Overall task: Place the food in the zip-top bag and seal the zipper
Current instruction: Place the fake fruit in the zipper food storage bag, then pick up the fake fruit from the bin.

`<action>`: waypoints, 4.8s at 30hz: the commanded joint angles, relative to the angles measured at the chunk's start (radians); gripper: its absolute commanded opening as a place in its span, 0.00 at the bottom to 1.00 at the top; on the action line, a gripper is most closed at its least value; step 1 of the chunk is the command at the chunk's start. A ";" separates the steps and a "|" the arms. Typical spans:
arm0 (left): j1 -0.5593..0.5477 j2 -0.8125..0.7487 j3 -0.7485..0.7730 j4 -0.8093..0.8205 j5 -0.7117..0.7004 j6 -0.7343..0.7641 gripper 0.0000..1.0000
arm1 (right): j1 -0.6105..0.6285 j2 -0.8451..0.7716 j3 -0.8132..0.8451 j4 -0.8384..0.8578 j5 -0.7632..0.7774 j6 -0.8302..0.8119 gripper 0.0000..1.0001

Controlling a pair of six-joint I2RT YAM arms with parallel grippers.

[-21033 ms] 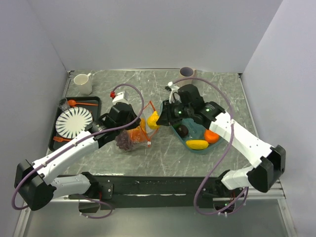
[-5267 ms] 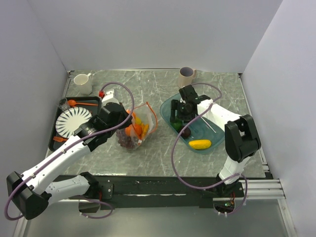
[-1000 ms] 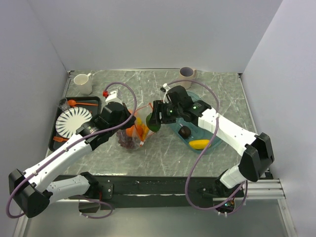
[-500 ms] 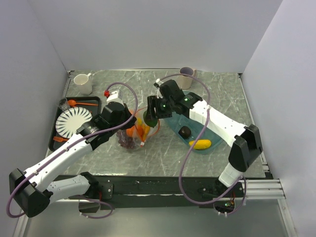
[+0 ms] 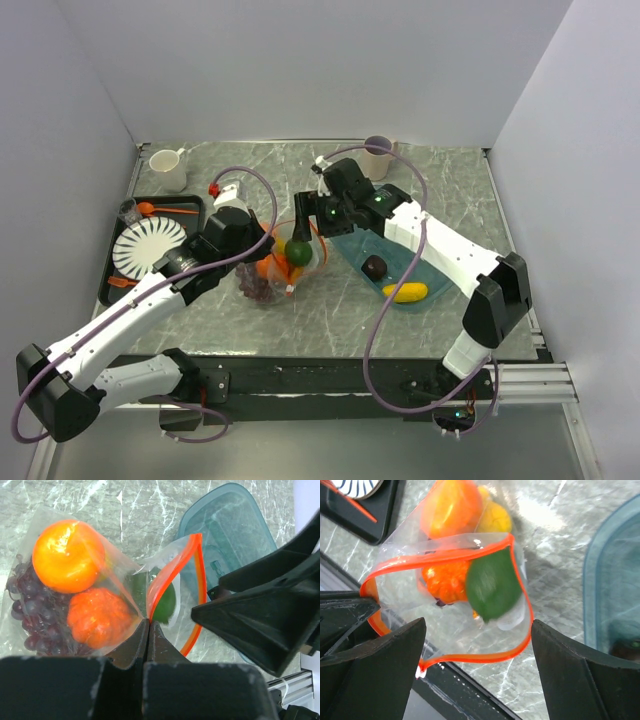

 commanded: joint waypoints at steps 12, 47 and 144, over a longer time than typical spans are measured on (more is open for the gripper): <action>0.005 -0.050 0.007 0.013 -0.053 -0.010 0.01 | -0.009 -0.118 -0.142 -0.007 0.207 0.097 0.92; 0.019 -0.162 0.036 -0.183 -0.398 -0.065 0.01 | 0.034 0.024 0.126 0.074 -0.290 0.037 0.00; 0.054 -0.102 -0.068 0.010 -0.112 -0.003 0.01 | -0.381 -0.085 -0.570 0.186 0.027 0.063 0.86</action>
